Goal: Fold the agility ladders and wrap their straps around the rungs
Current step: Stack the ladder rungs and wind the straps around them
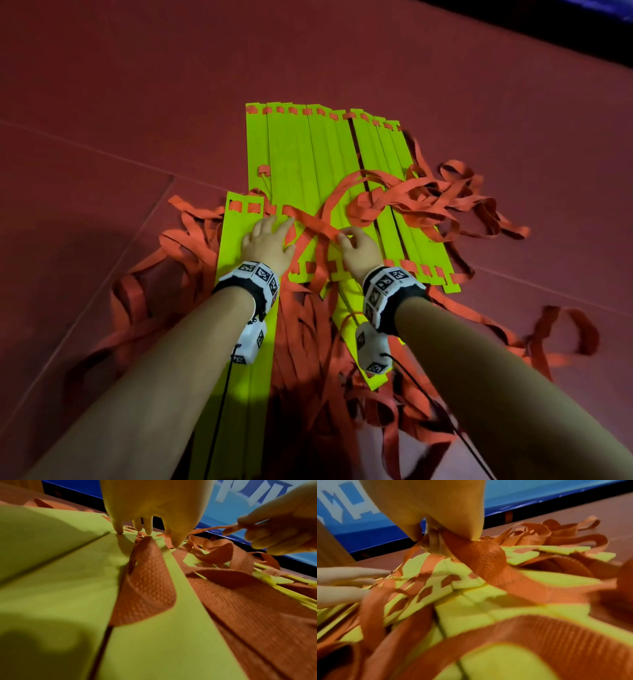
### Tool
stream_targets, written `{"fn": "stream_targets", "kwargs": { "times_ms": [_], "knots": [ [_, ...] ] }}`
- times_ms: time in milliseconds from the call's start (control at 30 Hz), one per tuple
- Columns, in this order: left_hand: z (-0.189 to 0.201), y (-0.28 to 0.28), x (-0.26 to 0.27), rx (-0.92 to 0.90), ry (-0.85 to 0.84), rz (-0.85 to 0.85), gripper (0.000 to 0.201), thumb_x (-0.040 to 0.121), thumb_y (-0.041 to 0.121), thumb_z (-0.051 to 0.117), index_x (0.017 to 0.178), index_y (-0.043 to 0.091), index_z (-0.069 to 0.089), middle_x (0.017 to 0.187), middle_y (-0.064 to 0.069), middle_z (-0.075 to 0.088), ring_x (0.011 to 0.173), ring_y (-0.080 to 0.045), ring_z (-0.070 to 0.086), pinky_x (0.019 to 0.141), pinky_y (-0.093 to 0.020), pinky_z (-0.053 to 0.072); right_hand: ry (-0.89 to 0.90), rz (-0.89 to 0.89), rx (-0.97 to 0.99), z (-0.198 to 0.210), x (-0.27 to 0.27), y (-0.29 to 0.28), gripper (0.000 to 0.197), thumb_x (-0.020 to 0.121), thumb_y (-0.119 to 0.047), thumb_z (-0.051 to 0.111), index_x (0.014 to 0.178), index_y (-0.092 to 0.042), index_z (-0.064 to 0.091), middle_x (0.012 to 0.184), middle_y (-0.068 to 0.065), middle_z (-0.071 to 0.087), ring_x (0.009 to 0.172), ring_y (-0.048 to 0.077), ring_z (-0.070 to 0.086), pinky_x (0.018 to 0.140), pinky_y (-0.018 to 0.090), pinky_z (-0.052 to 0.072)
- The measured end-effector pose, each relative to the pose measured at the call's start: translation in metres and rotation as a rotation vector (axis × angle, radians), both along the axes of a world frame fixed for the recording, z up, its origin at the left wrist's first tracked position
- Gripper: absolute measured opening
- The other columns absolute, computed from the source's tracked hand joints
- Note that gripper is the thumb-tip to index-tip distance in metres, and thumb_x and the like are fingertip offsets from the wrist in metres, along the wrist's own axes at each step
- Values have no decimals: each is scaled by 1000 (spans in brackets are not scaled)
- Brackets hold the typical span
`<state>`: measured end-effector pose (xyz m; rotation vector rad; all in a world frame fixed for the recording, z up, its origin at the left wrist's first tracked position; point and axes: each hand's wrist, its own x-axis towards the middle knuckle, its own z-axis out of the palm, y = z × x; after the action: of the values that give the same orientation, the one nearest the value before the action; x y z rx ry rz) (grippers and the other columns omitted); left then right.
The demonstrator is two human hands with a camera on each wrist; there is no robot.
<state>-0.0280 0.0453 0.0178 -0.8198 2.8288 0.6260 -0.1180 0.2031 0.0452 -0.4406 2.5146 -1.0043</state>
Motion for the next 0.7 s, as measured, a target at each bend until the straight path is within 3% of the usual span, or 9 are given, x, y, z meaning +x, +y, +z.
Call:
{"fn": "stream_targets", "kwargs": {
  "times_ms": [133,233,333,433,533,700],
  "knots": [
    [-8,2,0,-37,-44,19,57,100,40,45,152,35,24,160,-4,17,147,-26,11,116,-45,21,24,-11,5,9,-15,16,20,96,-20,53,110,-14,66,79,7,60,56,20,50,62,33,42],
    [-9,5,1,-61,-25,25,57,100,39,45,153,36,21,160,-3,19,147,-26,13,115,-46,24,85,-42,-14,15,-21,19,20,96,-18,53,109,-13,67,82,6,60,52,12,46,60,28,36],
    [-4,9,0,-58,-1,63,57,101,34,44,152,40,20,159,-3,20,146,-25,14,111,-45,28,114,-44,-47,24,-22,19,21,96,-15,53,109,-11,69,89,11,65,63,18,53,59,29,36],
    [-3,12,2,-67,19,105,55,102,30,43,151,42,22,159,-1,17,145,-23,13,109,-45,30,123,-58,-95,31,-23,19,22,95,-13,54,109,-11,71,101,9,70,82,19,58,65,23,36],
    [-6,15,3,-113,49,131,55,102,29,41,151,44,21,160,1,14,144,-23,13,107,-44,31,129,-65,-130,33,-22,20,22,95,-12,54,108,-10,71,104,10,70,89,21,62,67,21,37],
    [-9,25,5,-138,13,105,58,103,26,37,152,43,12,162,4,5,145,-24,12,107,-42,31,154,-91,-51,31,-23,33,24,96,-14,51,110,-12,71,91,9,70,63,18,53,58,25,35]
  ]
}}
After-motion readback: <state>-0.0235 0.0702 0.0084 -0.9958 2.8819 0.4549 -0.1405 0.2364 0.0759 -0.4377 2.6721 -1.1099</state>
